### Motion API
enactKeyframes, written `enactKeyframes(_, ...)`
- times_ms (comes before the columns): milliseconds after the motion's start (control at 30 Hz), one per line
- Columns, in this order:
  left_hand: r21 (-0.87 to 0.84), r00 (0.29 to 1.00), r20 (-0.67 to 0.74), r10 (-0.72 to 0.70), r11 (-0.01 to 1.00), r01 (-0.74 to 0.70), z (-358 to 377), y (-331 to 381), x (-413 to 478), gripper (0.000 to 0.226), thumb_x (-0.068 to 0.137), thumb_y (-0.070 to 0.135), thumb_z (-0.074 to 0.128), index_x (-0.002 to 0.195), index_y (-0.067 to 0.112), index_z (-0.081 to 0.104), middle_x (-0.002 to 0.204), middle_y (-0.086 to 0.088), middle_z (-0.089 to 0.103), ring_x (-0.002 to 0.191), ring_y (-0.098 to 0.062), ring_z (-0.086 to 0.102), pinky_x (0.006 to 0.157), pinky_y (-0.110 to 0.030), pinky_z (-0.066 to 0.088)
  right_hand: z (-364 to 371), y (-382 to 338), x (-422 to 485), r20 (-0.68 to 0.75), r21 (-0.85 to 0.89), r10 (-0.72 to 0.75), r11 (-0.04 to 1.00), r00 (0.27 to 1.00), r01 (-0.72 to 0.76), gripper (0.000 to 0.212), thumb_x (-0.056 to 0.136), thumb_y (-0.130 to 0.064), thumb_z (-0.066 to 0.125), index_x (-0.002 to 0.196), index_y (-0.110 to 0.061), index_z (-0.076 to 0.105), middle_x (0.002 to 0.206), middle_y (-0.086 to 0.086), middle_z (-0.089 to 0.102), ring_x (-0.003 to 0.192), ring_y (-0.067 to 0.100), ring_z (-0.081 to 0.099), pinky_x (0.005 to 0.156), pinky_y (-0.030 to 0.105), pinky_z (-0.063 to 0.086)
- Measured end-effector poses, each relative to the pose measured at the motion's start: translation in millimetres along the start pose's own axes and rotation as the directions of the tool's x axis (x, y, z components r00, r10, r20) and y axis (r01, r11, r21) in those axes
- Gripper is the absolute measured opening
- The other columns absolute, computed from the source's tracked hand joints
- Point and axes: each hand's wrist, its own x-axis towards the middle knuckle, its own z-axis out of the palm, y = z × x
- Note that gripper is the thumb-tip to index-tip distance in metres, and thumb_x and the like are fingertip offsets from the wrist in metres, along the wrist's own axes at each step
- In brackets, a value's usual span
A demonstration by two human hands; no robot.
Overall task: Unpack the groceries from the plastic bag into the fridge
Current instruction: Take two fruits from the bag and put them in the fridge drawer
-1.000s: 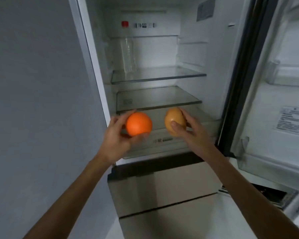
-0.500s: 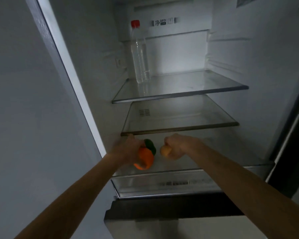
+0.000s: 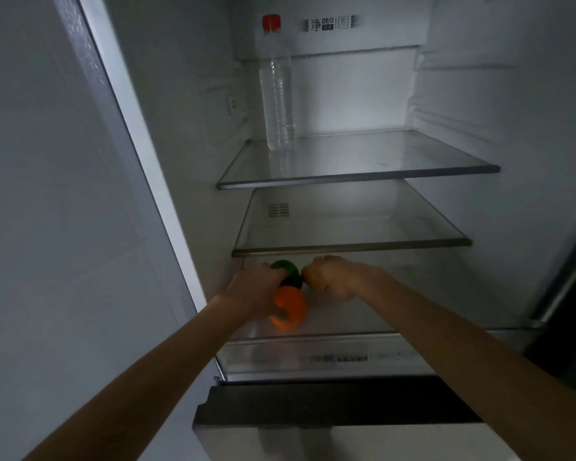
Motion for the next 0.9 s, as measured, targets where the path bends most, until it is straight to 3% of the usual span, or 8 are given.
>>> enactKeyframes(133,-0.035,0.999,-0.015,0.048,0.998,-0.048,-17,-2,-15,0.05,0.084,0.045,0.068,0.128,0.025,0.054,0.108,-0.003,0.057,0.101,-0.026,0.06,0.078,-0.033,0.047,-22,-5,-52,0.028,0.111,-0.037,0.993,0.999,0.033,0.036,0.101,-0.016,0.044,0.135,-0.007,0.049,0.135,0.002,0.048,0.122,0.025,0.049,0.106,0.031,0.036)
enactKeyframes(200,-0.106,0.992,-0.078,0.103,0.988,-0.111,-25,-2,-25,0.028,0.09,0.04,0.061,0.113,0.026,0.061,0.098,0.005,0.058,0.091,-0.016,0.058,0.073,-0.029,0.047,-26,1,-76,-0.037,0.151,-0.002,0.989,0.999,0.007,0.035,0.1,-0.024,0.046,0.132,-0.011,0.055,0.128,-0.007,0.049,0.116,0.017,0.051,0.096,0.024,0.037)
enactKeyframes(333,-0.204,0.968,-0.199,0.151,0.96,-0.192,-39,6,-39,0.033,0.088,0.045,0.061,0.116,0.027,0.064,0.107,0.002,0.069,0.096,-0.019,0.064,0.079,-0.034,0.054,-27,10,-116,-0.238,0.198,0.134,0.976,0.962,-0.088,0.03,0.095,-0.025,0.058,0.123,-0.017,0.064,0.12,0.001,0.064,0.101,0.012,0.058,0.087,0.021,0.041)
enactKeyframes(400,-0.244,0.949,-0.255,0.185,0.937,-0.248,-49,15,-46,0.033,0.088,0.046,0.061,0.115,0.028,0.065,0.105,0.001,0.071,0.095,-0.021,0.066,0.081,-0.036,0.056,-28,8,-141,-0.35,0.246,0.217,0.96,0.911,-0.134,0.027,0.093,-0.025,0.06,0.119,-0.019,0.067,0.11,-0.002,0.066,0.092,0.007,0.056,0.085,0.018,0.041)
enactKeyframes(500,-0.302,0.907,-0.34,0.25,0.884,-0.356,-59,34,-59,0.026,0.089,0.038,0.062,0.112,0.027,0.067,0.1,0.004,0.072,0.092,-0.017,0.067,0.083,-0.034,0.055,-25,-3,-182,-0.483,0.338,0.307,0.929,0.82,-0.148,0.021,0.092,-0.019,0.062,0.111,-0.016,0.07,0.104,0.0,0.068,0.09,0.011,0.06,0.091,0.026,0.05)
enactKeyframes(633,-0.322,0.803,-0.472,0.364,0.777,-0.541,-57,67,-86,0.021,0.09,0.027,0.063,0.11,0.023,0.07,0.101,0.006,0.071,0.089,-0.011,0.065,0.083,-0.032,0.055,-13,-26,-249,-0.583,0.377,0.417,0.899,0.697,-0.223,0.021,0.091,-0.012,0.062,0.11,-0.013,0.07,0.103,0.003,0.07,0.093,0.016,0.065,0.086,0.019,0.048)
enactKeyframes(733,-0.299,0.75,-0.411,0.519,0.7,-0.648,-53,94,-112,0.016,0.092,0.027,0.061,0.102,0.02,0.071,0.098,0.001,0.069,0.086,-0.013,0.063,0.076,-0.026,0.051,8,-48,-303,-0.562,0.453,0.568,0.82,0.602,-0.35,0.024,0.089,-0.014,0.063,0.111,-0.015,0.069,0.102,0.005,0.071,0.094,0.018,0.066,0.086,0.022,0.05)
enactKeyframes(900,-0.309,0.655,-0.264,0.708,0.581,-0.753,-38,153,-151,0.019,0.089,0.033,0.065,0.103,0.021,0.069,0.095,0.001,0.07,0.085,-0.015,0.064,0.071,-0.029,0.049,41,-81,-398,-0.388,0.503,0.775,0.632,0.499,-0.589,0.027,0.088,-0.021,0.062,0.115,-0.02,0.065,0.101,-0.002,0.072,0.094,0.015,0.066,0.082,0.021,0.048)
